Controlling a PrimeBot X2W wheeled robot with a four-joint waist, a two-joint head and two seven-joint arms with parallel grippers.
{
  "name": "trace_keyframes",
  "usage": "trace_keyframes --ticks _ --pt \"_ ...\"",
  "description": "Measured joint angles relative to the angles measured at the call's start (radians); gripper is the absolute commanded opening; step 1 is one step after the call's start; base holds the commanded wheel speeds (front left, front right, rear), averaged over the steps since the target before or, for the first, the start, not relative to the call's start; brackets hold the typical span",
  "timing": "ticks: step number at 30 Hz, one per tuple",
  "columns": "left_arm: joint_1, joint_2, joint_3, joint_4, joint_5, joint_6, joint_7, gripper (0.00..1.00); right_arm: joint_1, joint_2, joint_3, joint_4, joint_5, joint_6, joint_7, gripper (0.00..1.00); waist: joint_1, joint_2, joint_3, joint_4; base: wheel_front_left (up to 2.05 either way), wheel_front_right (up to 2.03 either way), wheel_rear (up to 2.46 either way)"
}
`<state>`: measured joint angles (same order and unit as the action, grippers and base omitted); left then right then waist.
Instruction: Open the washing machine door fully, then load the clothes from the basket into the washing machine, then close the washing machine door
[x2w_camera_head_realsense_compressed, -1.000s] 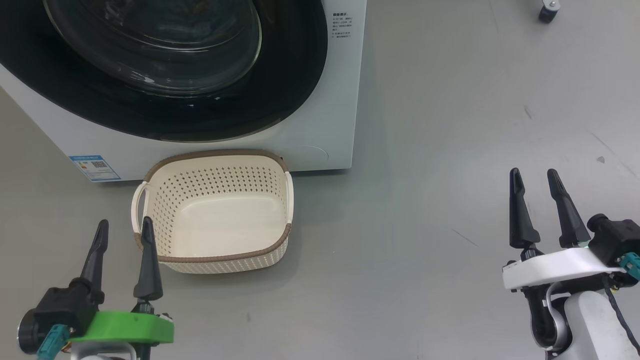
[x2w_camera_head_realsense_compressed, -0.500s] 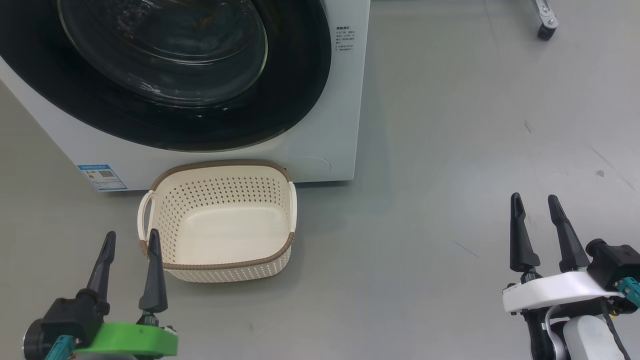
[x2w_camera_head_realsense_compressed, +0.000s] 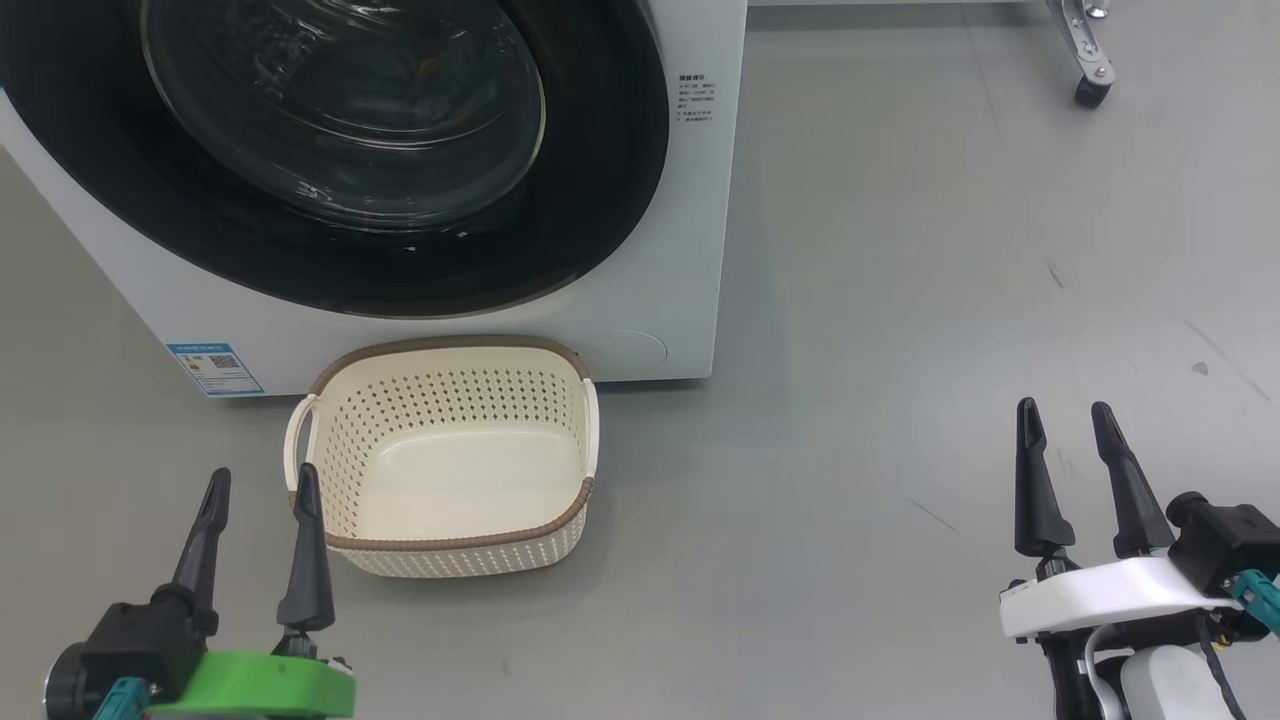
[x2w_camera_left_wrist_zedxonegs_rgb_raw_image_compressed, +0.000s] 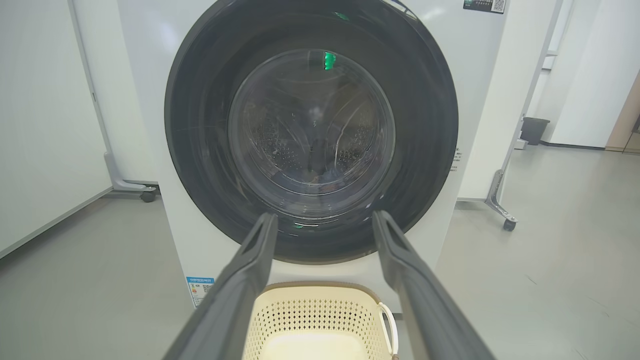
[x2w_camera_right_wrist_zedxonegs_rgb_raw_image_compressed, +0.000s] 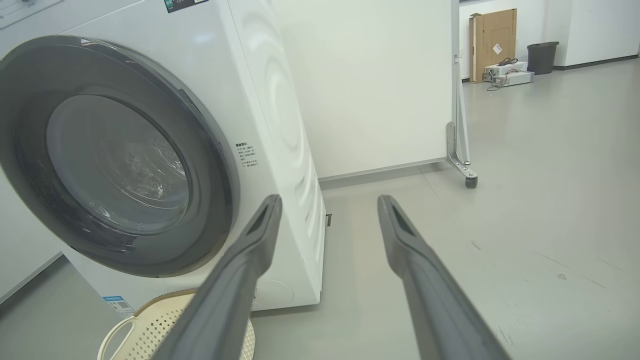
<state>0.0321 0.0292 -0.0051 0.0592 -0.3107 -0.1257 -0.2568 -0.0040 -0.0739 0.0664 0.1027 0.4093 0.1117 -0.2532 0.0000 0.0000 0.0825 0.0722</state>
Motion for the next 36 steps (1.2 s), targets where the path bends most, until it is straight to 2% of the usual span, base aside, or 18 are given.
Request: trace_keyframes --ticks 2,3,9,16,36 --pt "0.002 0.001 -0.006 0.000 0.000 0.000 0.000 1.00 0.008 0.004 0.000 -0.002 0.000 0.000 0.000 1.00 0.0000 0.0000 -0.001 0.001 0.00 0.00 0.00" --pt "0.006 0.002 -0.012 0.000 -0.001 0.000 0.000 0.00 0.014 0.006 0.000 -0.002 0.000 0.000 0.000 0.00 0.0000 0.0000 -0.002 0.001 0.00 0.00 0.00" --pt "0.025 -0.015 -0.030 0.059 -0.004 0.000 0.000 0.00 0.041 0.023 0.006 0.055 0.001 0.000 0.002 0.00 0.0000 0.0000 -0.002 0.001 0.00 0.00 0.00" --pt "0.035 -0.015 -0.040 0.056 -0.054 0.000 0.000 0.00 0.045 0.026 0.006 0.058 0.055 0.000 0.008 0.00 0.0000 0.0000 -0.006 -0.002 0.00 0.00 0.00" --pt "0.034 -0.012 -0.035 0.059 -0.351 0.001 0.056 0.00 0.043 0.028 -0.026 0.067 0.315 0.000 0.073 0.00 0.0000 0.0000 -0.022 -0.019 0.00 0.00 0.00"
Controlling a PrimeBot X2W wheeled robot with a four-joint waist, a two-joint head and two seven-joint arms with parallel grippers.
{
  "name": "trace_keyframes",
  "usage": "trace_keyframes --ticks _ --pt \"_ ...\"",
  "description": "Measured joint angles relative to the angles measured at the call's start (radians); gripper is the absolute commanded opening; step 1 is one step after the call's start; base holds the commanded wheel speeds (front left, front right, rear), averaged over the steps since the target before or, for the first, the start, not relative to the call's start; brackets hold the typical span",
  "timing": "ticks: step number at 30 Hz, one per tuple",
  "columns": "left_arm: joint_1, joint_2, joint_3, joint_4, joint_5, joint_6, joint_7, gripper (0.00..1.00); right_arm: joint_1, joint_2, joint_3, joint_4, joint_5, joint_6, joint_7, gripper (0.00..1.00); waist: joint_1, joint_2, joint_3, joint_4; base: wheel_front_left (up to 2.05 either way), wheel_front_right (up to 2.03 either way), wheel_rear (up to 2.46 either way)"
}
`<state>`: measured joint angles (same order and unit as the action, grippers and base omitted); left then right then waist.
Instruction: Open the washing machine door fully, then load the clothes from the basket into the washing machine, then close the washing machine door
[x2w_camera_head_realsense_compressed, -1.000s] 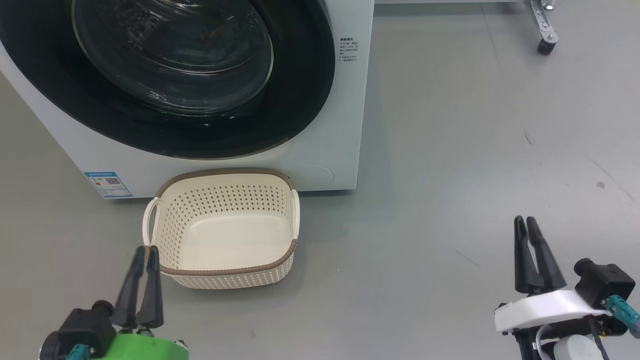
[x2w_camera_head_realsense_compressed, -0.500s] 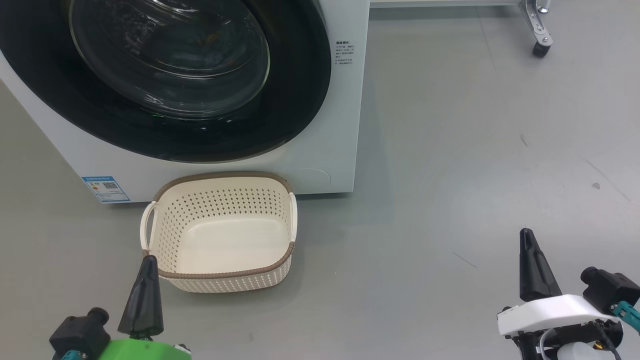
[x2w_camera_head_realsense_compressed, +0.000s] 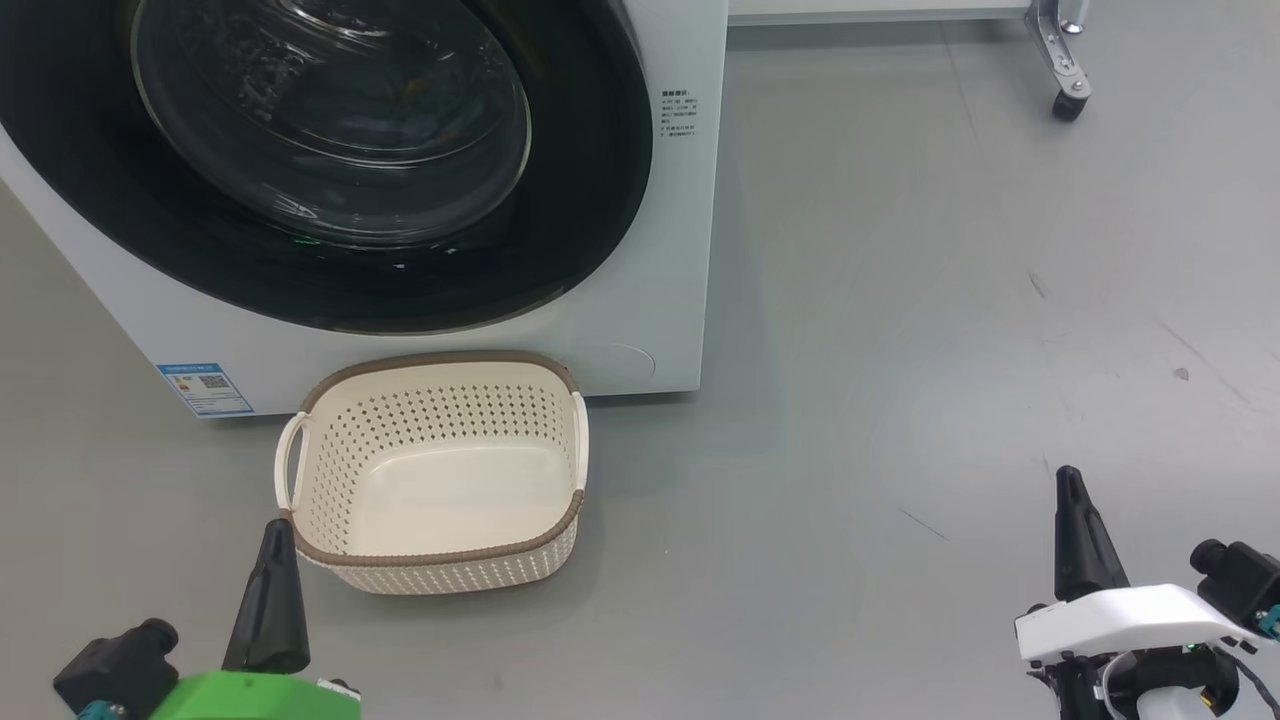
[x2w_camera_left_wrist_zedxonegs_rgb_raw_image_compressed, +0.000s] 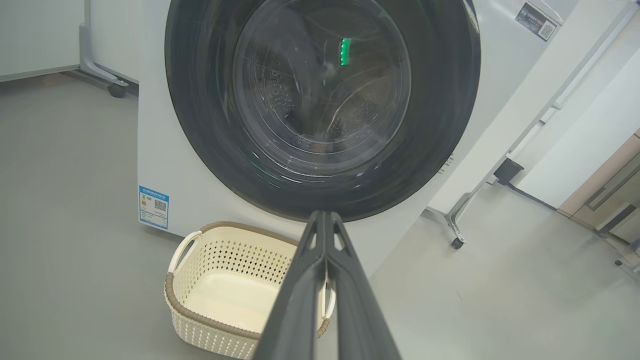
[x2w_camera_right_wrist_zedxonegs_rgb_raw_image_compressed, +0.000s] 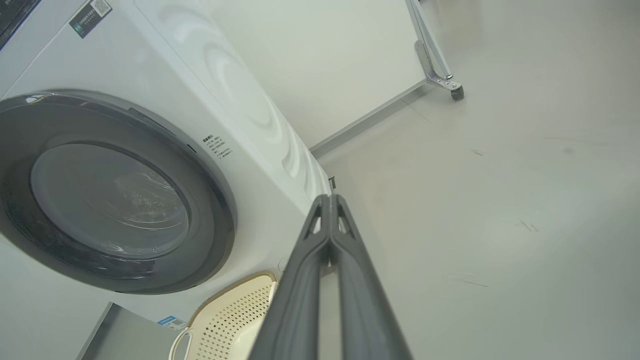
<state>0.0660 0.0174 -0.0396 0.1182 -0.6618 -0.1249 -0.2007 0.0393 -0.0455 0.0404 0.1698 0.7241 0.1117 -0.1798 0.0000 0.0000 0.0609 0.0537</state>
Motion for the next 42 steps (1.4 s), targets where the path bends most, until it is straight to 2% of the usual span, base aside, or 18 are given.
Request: trace_keyframes --ticks 42 --pt "-0.048 0.045 0.007 0.069 -0.558 0.001 0.130 0.00 -0.042 -0.013 -0.068 0.057 0.497 0.001 0.137 0.00 0.0000 0.0000 -0.031 -0.029 0.00 0.00 0.00"
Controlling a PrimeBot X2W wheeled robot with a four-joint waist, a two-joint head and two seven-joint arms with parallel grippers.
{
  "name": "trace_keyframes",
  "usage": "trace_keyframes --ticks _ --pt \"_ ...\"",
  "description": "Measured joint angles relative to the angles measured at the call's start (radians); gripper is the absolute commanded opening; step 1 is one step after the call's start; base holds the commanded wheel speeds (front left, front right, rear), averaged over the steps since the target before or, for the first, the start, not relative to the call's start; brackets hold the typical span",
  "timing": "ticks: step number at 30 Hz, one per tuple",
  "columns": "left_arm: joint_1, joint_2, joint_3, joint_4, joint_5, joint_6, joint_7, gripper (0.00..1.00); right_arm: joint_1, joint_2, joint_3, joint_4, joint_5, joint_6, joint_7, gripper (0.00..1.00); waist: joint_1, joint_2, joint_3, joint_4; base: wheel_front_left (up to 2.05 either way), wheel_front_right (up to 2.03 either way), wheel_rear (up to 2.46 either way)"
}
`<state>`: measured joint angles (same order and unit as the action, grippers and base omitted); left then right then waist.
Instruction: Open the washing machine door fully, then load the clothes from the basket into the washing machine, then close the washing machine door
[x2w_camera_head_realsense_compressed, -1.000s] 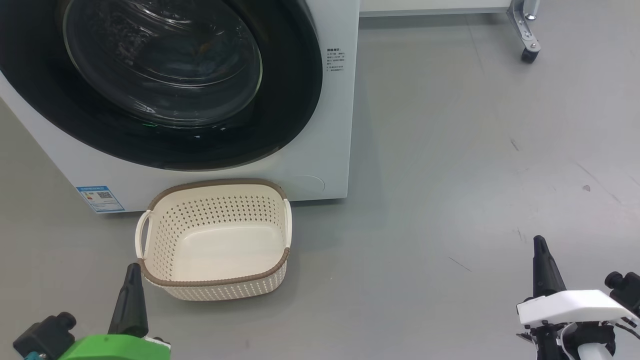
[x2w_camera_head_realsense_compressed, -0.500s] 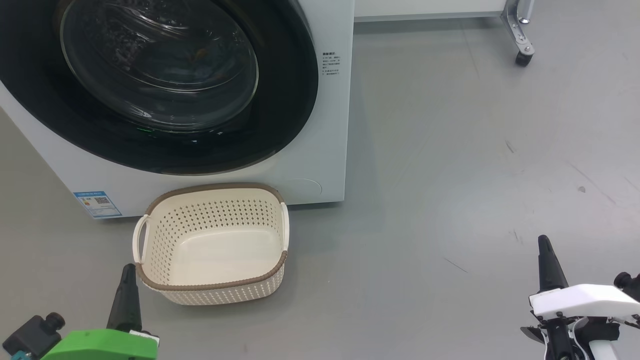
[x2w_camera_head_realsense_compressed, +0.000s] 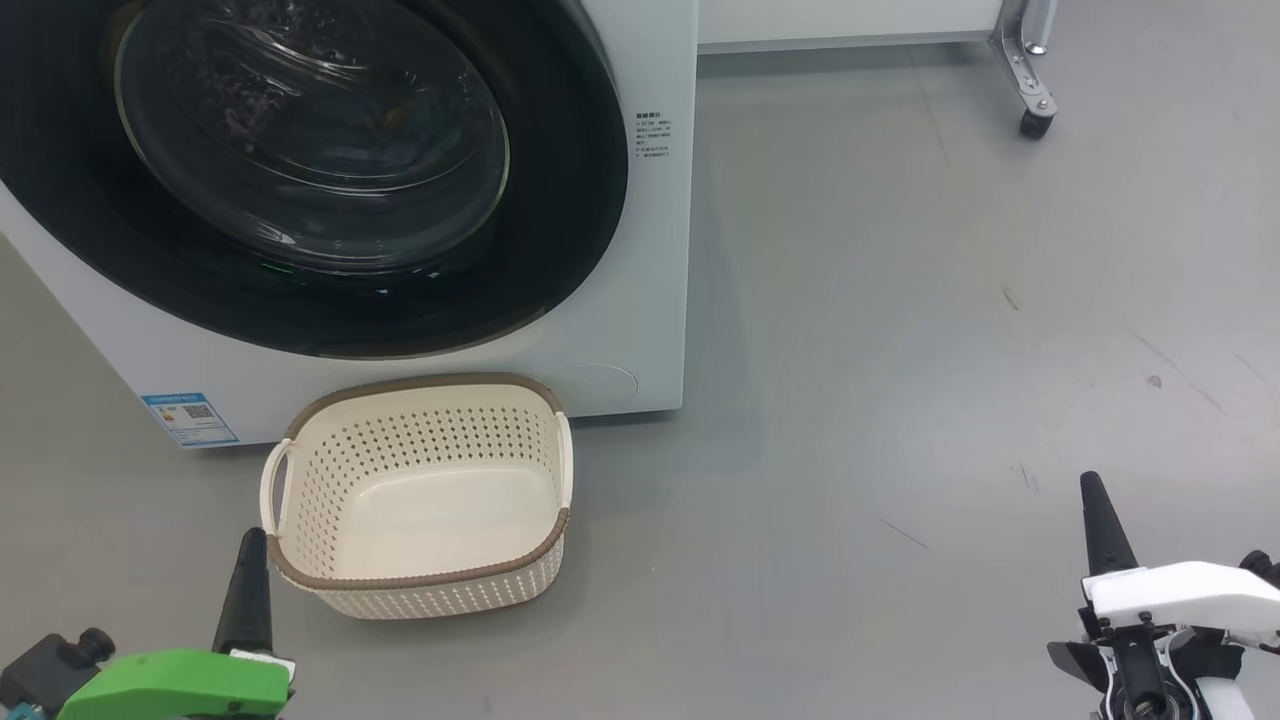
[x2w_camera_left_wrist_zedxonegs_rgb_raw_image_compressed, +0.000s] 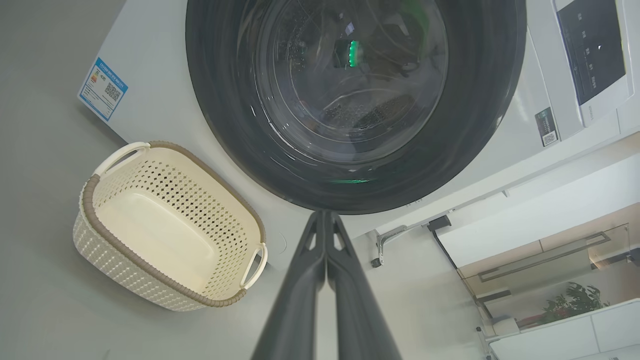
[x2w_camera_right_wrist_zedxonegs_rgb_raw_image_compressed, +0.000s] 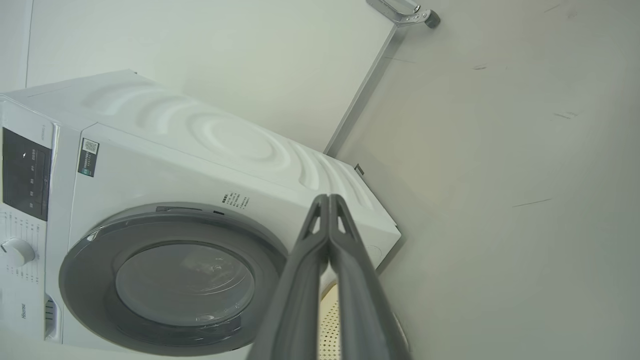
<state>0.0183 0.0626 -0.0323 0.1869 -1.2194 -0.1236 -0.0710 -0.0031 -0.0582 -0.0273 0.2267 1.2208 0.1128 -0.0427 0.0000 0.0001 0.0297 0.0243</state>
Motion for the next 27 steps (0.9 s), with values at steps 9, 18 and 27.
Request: trace_keyframes --ticks 9,18,27 --pt "-0.019 0.013 0.002 0.020 -0.120 0.000 0.023 0.00 -0.012 -0.002 -0.013 0.012 0.108 0.000 0.030 0.00 0.0000 0.0000 -0.007 -0.006 0.00 0.00 0.00" --pt "-0.029 0.019 0.003 0.036 -0.254 0.000 0.054 0.00 -0.031 -0.004 -0.030 0.025 0.227 0.001 0.062 0.00 0.0000 0.0000 -0.015 -0.014 0.00 0.00 0.00" --pt "-0.046 0.025 0.004 0.057 -0.374 0.000 0.079 0.00 -0.038 -0.005 -0.044 0.040 0.334 0.003 0.091 0.00 0.0000 0.0000 -0.022 -0.020 0.00 0.00 0.00"
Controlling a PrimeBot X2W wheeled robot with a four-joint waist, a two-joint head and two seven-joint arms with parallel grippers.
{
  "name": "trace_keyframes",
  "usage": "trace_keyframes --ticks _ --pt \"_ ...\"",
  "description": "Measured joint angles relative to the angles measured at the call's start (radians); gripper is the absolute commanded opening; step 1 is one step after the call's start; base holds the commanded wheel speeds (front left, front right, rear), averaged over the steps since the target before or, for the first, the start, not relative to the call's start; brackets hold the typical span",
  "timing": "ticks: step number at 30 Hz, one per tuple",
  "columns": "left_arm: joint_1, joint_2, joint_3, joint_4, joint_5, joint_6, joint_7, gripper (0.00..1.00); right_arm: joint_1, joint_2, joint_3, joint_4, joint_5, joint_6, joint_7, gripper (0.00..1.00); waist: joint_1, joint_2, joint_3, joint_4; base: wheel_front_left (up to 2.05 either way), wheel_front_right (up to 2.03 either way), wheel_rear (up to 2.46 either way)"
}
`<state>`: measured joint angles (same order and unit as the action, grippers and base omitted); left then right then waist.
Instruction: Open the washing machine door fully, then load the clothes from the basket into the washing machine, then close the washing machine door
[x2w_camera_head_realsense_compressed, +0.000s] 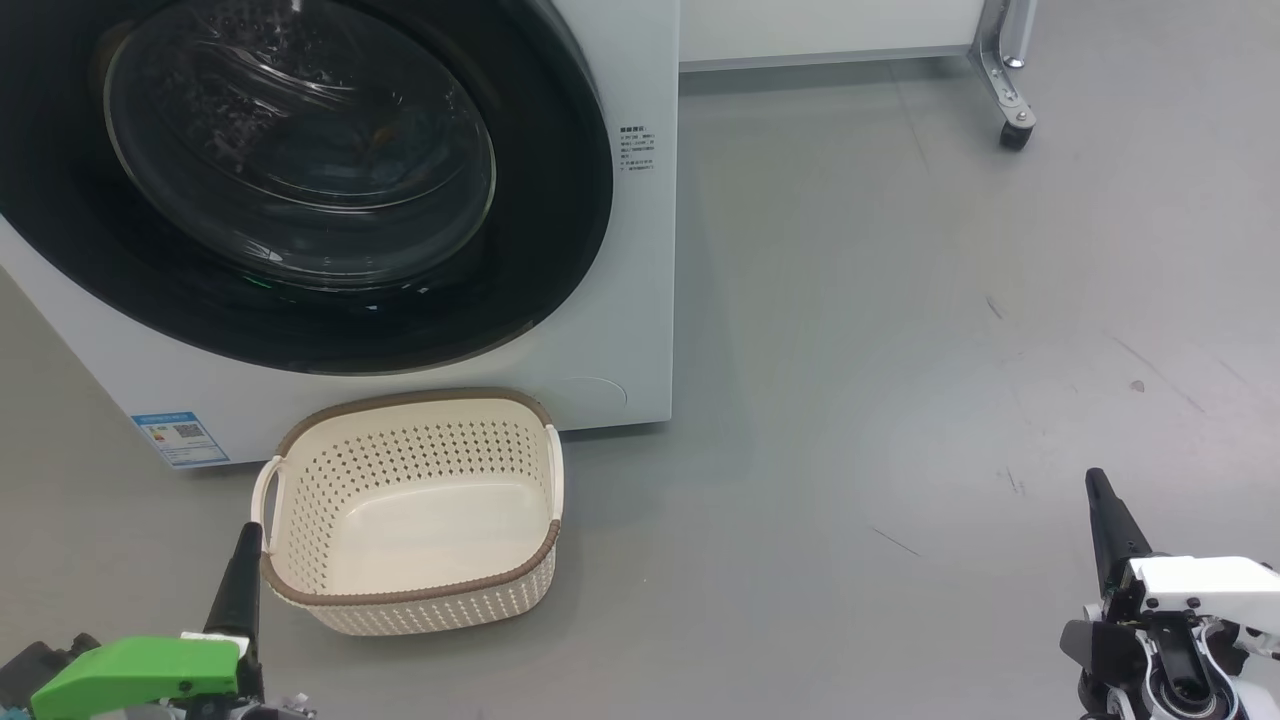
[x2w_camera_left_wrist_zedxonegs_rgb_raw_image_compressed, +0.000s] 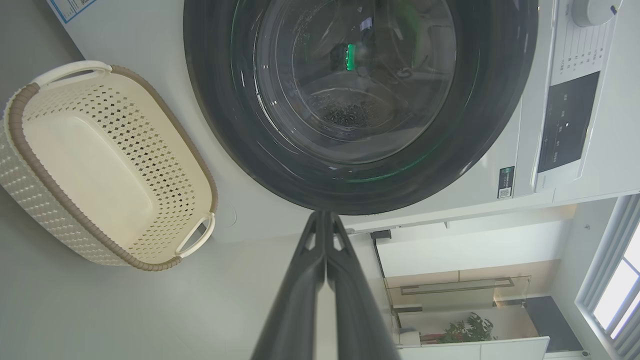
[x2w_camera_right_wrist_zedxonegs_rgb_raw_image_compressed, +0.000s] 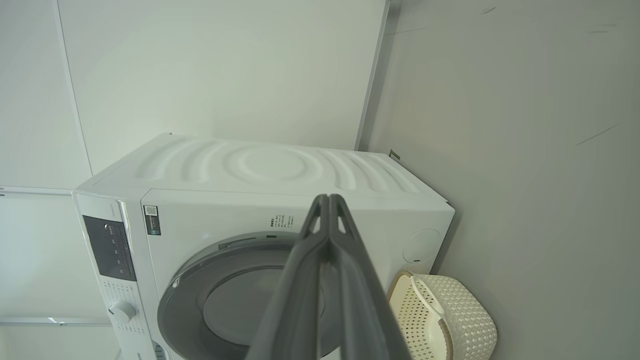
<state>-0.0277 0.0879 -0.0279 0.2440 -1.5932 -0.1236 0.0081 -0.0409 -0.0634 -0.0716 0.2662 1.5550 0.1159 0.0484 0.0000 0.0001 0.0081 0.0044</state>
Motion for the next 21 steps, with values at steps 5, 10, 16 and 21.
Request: trace_keyframes --ticks 5,10,16,21 --pt "-0.009 0.003 0.001 0.007 -0.066 0.000 0.011 0.00 -0.014 -0.001 -0.009 0.004 0.060 0.004 0.014 0.00 0.0000 0.0000 -0.004 -0.004 0.00 0.00 0.00" --pt "-0.016 0.007 0.002 0.011 -0.086 0.000 0.019 0.00 -0.014 -0.002 -0.013 0.009 0.087 0.006 0.018 0.00 0.0000 0.0000 -0.005 -0.005 0.00 0.00 0.00" --pt "-0.016 0.007 0.003 0.013 -0.086 0.000 0.019 0.00 -0.014 -0.002 -0.013 0.010 0.087 0.006 0.018 0.00 0.0000 0.0000 -0.005 -0.005 0.00 0.00 0.00" --pt "-0.016 0.007 0.004 0.016 -0.086 0.000 0.019 0.00 -0.014 -0.002 -0.014 0.011 0.087 0.006 0.021 0.00 0.0000 0.0000 -0.005 -0.005 0.00 0.00 0.00"
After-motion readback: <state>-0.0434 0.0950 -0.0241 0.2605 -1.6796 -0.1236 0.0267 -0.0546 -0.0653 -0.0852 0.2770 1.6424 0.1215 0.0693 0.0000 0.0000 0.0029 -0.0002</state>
